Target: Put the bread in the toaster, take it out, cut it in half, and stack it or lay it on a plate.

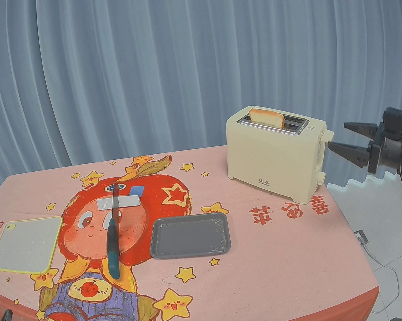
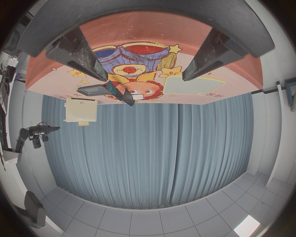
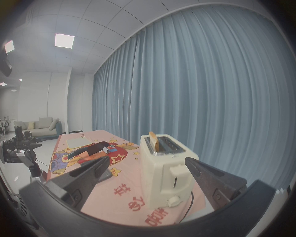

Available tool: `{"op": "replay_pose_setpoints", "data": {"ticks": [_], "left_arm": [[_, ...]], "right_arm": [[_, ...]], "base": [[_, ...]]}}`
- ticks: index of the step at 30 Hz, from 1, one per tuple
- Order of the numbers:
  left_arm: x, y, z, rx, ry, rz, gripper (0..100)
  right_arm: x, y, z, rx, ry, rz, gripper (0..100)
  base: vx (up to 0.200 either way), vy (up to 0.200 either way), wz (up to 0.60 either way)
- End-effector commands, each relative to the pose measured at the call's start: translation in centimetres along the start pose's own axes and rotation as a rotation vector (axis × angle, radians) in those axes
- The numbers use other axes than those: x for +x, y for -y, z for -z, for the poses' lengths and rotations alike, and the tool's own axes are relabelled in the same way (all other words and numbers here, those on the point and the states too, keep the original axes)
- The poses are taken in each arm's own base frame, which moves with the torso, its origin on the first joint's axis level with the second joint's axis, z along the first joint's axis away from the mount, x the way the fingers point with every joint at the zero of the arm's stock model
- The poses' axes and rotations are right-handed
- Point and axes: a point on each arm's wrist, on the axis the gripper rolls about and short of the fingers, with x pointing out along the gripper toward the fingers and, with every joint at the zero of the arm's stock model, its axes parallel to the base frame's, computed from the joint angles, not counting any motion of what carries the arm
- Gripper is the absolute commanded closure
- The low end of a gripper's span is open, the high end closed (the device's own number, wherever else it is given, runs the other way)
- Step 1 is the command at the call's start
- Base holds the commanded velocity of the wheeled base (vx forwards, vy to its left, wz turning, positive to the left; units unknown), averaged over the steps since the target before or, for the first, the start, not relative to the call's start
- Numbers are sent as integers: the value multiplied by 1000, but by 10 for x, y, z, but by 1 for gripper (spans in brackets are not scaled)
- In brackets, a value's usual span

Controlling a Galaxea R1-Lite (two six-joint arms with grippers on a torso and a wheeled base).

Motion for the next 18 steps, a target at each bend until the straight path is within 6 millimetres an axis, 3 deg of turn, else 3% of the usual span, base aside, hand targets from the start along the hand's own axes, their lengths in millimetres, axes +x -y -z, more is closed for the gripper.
{"op": "replay_pose_setpoints", "data": {"ticks": [1,9,18], "left_arm": [[0,0,5,0,-3,1,0],[0,0,5,2,-3,-1,0],[0,0,5,0,-3,1,0]], "right_arm": [[-28,-17,7,16,-7,12,0],[-43,-26,34,101,-83,65,0],[-50,-31,31,86,-65,67,0]], "base": [[0,0,0],[0,0,0],[0,0,0]]}}
